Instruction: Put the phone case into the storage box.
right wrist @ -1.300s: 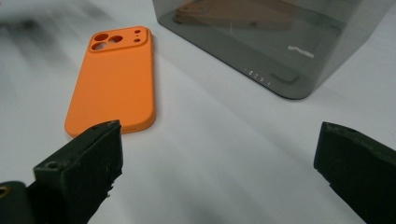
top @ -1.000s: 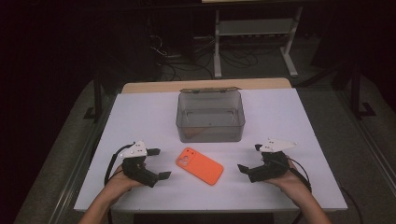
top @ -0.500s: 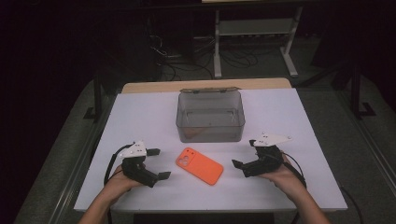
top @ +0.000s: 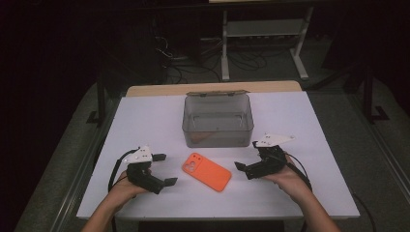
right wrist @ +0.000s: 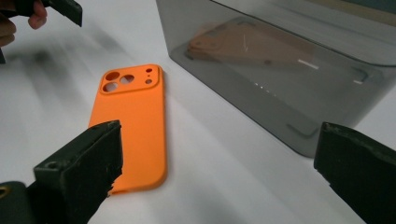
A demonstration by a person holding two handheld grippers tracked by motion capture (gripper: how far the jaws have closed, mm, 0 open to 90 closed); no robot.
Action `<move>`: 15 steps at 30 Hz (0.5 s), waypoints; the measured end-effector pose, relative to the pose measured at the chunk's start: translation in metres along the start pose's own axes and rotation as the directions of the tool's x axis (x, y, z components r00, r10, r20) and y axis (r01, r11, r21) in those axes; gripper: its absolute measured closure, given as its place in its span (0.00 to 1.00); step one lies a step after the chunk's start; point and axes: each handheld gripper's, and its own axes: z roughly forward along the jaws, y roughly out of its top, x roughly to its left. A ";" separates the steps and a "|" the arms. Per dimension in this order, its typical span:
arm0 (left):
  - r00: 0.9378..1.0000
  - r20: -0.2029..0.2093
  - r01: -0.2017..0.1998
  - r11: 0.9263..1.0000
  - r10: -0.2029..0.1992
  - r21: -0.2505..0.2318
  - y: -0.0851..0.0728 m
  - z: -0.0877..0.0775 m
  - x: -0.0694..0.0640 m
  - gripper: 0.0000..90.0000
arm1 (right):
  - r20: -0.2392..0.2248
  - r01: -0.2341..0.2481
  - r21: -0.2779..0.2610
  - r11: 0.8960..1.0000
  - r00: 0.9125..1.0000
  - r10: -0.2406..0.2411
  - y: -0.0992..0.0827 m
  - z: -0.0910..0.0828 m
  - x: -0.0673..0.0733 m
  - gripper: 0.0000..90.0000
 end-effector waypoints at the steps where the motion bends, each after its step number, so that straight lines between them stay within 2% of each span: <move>1: 1.000 0.000 0.000 1.000 0.000 0.000 0.000 0.000 0.000 0.00 | 0.000 0.000 0.000 1.000 1.000 0.000 0.000 0.000 0.000 0.01; 15: 1.000 -0.005 0.003 1.000 -0.003 0.001 -0.001 0.000 0.001 0.00 | -0.025 0.024 -0.002 1.000 0.999 -0.024 0.012 0.013 0.005 0.01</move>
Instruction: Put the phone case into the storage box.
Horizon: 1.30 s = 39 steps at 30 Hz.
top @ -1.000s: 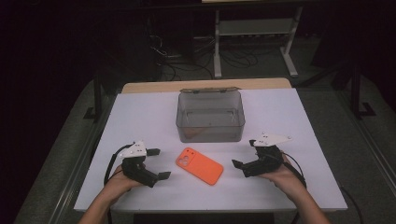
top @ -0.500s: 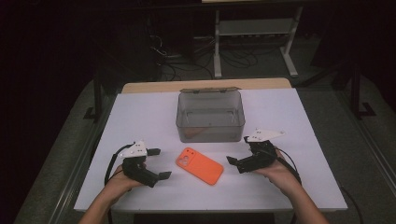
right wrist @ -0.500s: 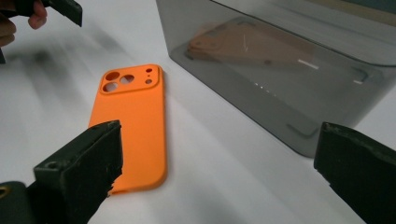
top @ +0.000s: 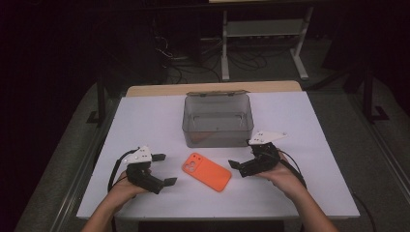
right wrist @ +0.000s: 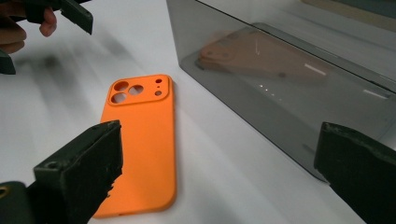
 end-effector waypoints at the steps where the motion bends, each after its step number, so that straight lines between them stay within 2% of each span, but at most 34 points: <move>1: 1.000 0.001 0.001 1.000 -0.001 -0.001 0.000 0.000 0.000 0.00 | -0.003 -0.001 0.002 1.000 1.000 0.001 0.001 0.001 0.001 0.01; 19: 1.000 0.005 0.004 1.000 -0.004 -0.004 0.000 0.000 0.000 0.00 | -0.042 0.023 0.017 1.000 0.999 -0.022 0.014 0.019 0.010 0.01; 39: 1.000 0.008 0.002 1.000 -0.002 -0.007 0.000 -0.001 0.000 0.00 | -0.065 0.032 0.024 0.999 0.997 -0.030 0.025 0.034 0.018 0.01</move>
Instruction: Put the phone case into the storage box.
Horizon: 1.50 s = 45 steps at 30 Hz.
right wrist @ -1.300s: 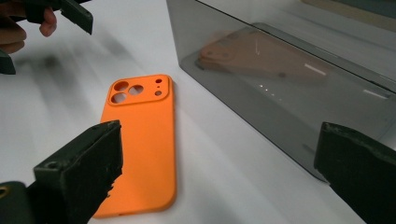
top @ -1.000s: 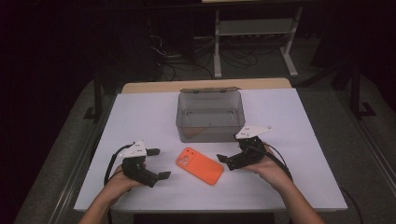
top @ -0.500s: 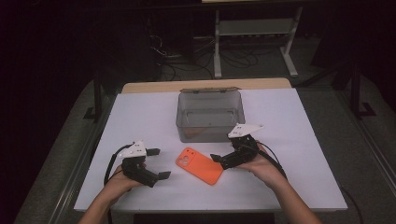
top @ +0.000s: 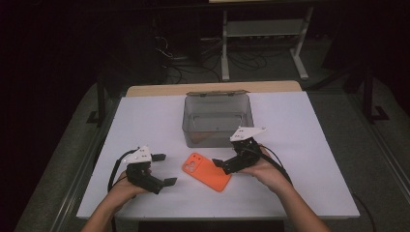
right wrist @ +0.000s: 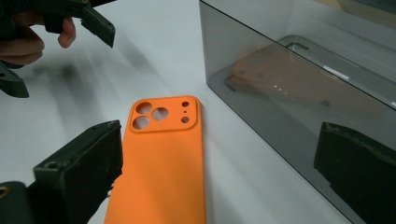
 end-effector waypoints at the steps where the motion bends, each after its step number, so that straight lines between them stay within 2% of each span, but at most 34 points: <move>1: 1.000 0.000 0.000 1.000 0.000 -0.001 0.000 0.000 0.000 0.00 | -0.004 -0.002 0.002 1.000 1.000 0.002 0.001 0.001 0.000 0.01; 13: 1.000 0.003 -0.001 1.000 0.001 0.000 0.000 0.000 0.000 0.00 | -0.020 -0.006 0.016 1.000 1.000 0.006 0.009 0.012 0.005 0.01; 22: 1.000 0.003 -0.001 1.000 0.001 0.000 0.000 0.000 0.000 0.00 | -0.015 0.004 0.000 1.000 1.000 -0.004 0.013 0.018 0.011 0.01; 35: 1.000 0.003 -0.006 1.000 0.006 0.004 0.000 0.000 0.000 0.00 | 0.001 0.014 0.012 1.000 1.000 -0.014 0.013 0.016 0.012 0.01; 45: 1.000 0.001 -0.006 1.000 0.006 0.006 0.000 0.001 -0.001 0.00 | 0.007 0.030 0.046 0.998 1.000 -0.031 0.011 0.016 0.014 0.01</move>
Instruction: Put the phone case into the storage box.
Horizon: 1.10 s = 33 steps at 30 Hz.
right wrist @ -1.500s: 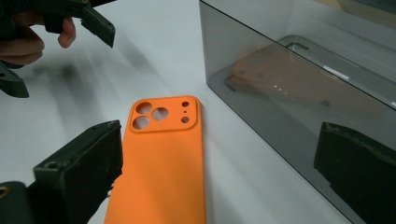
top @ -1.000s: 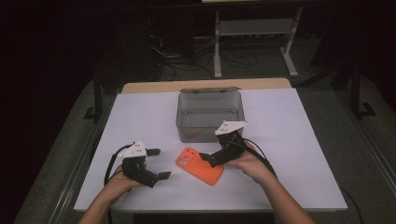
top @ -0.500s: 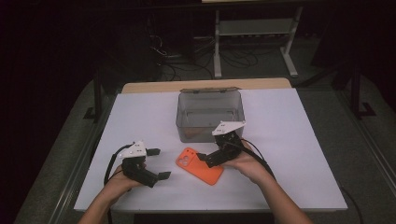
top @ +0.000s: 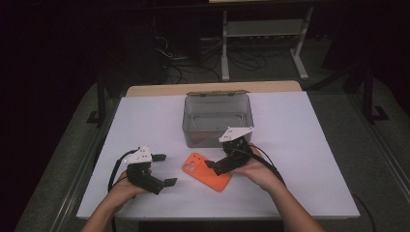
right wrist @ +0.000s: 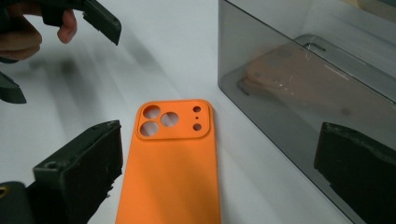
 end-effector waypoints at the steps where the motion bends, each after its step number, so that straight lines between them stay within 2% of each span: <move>1: 1.000 0.000 0.001 1.000 -0.001 0.000 0.000 0.000 0.000 0.00 | 0.000 0.003 0.005 1.000 1.000 -0.003 0.000 0.000 0.000 0.01; 22: 1.000 0.000 0.001 1.000 -0.001 -0.004 0.001 0.000 0.001 0.00 | -0.021 0.024 0.086 0.996 1.000 -0.022 -0.003 0.001 0.006 0.01; 33: 1.000 0.000 0.003 1.000 -0.003 -0.003 0.001 0.000 0.001 0.00 | -0.031 0.030 0.155 0.988 0.999 -0.025 -0.005 0.005 0.010 0.01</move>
